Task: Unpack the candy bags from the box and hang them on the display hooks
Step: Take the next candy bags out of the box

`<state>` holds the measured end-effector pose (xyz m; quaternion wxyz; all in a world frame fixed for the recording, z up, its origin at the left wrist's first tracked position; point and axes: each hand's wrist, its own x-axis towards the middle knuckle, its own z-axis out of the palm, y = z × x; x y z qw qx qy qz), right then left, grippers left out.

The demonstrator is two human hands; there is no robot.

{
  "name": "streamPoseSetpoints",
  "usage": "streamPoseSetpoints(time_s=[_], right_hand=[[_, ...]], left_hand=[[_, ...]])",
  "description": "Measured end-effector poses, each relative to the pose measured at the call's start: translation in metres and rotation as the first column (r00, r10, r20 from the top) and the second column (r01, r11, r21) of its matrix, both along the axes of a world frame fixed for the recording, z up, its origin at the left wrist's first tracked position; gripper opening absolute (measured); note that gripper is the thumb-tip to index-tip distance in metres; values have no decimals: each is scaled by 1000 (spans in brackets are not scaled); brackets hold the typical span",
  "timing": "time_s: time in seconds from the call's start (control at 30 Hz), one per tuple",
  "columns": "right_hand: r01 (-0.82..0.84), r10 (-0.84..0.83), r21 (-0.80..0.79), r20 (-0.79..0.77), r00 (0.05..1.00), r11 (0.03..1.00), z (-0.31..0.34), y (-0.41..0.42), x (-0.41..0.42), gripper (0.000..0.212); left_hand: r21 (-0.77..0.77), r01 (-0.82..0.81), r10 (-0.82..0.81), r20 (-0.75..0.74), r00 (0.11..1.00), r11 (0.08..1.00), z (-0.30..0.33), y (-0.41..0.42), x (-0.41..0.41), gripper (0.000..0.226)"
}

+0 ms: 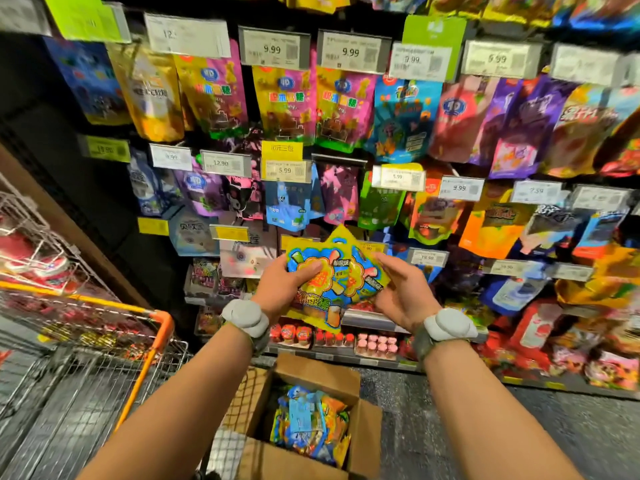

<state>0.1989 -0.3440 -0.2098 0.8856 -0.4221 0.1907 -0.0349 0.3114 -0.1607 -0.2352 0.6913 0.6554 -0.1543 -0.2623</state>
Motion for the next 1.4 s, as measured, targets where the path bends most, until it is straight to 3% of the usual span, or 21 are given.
streamPoseSetpoints(time_s=[0.1, 0.23, 0.3, 0.4, 0.43, 0.5, 0.53, 0.6, 0.73, 0.87, 0.93, 1.0, 1.03, 1.13, 1.2, 1.33, 1.37, 1.4], right_hand=[[6, -6, -2, 14, 1000, 1000, 5, -1, 4, 41], [-21, 24, -69, 55, 998, 997, 9, 1, 12, 80], [-7, 21, -188, 73, 997, 982, 11, 5, 19, 66], [143, -154, -516, 21, 988, 845, 18, 10, 33, 13], [187, -212, -566, 23, 977, 803, 20, 9, 36, 18], [221, -305, -632, -25, 952, 743, 13, -2, 44, 48], [228, -324, -643, -32, 946, 731, 8, -12, 48, 59], [263, -334, -621, 3, 943, 738, 14, -19, 48, 54], [356, -363, -432, 69, 929, 829, 48, -16, 41, 20], [397, -403, -386, 67, 913, 833, 65, -16, 46, 35], [408, -406, -405, 95, 909, 818, 78, -15, 44, 35], [401, -388, -460, 127, 913, 792, 83, -17, 46, 58], [419, -389, -484, 168, 906, 768, 87, -18, 49, 53], [450, -405, -549, 210, 890, 704, 105, -16, 47, 4], [483, -430, -560, 235, 872, 673, 117, -16, 47, 12], [548, -482, -556, 276, 831, 625, 139, -19, 46, 9], [561, -478, -582, 309, 822, 588, 147, -17, 44, 3], [572, -487, -607, 322, 812, 552, 156, -13, 41, 10]], left_hand=[[-91, -24, 19, -57, 998, 996, 17, -4, 3, 21], [-157, -114, 104, -71, 992, 981, 33, -6, 7, 25], [-179, -122, 108, -83, 991, 976, 39, -7, 8, 31], [-112, -187, 179, -75, 981, 976, 45, -8, 18, 36], [-80, -211, 206, -67, 976, 974, 38, -8, 28, 45], [-87, -220, 214, -76, 974, 972, 8, -8, 61, 55], [-100, -216, 209, -74, 975, 971, 5, -9, 70, 58], [-101, -224, 220, -53, 974, 969, 45, -4, 55, 65], [-182, -261, 250, -81, 965, 948, 90, -4, 40, 21], [-167, -304, 300, -53, 953, 938, 95, -6, 52, 29], [-136, -320, 317, -44, 947, 938, 100, -8, 60, 49], [-127, -319, 325, 27, 945, 939, 107, -10, 66, 54], [-120, -315, 323, 53, 945, 941, 111, -12, 71, 52], [-94, -306, 319, 172, 932, 947, 126, -15, 75, 56], [-61, -323, 327, 264, 907, 945, 138, -18, 75, 64], [-11, -401, 352, 501, 791, 916, 161, -23, 71, 50], [-28, -399, 357, 505, 786, 917, 165, -26, 73, 50], [-47, -387, 357, 502, 788, 921, 170, -27, 72, 50]])
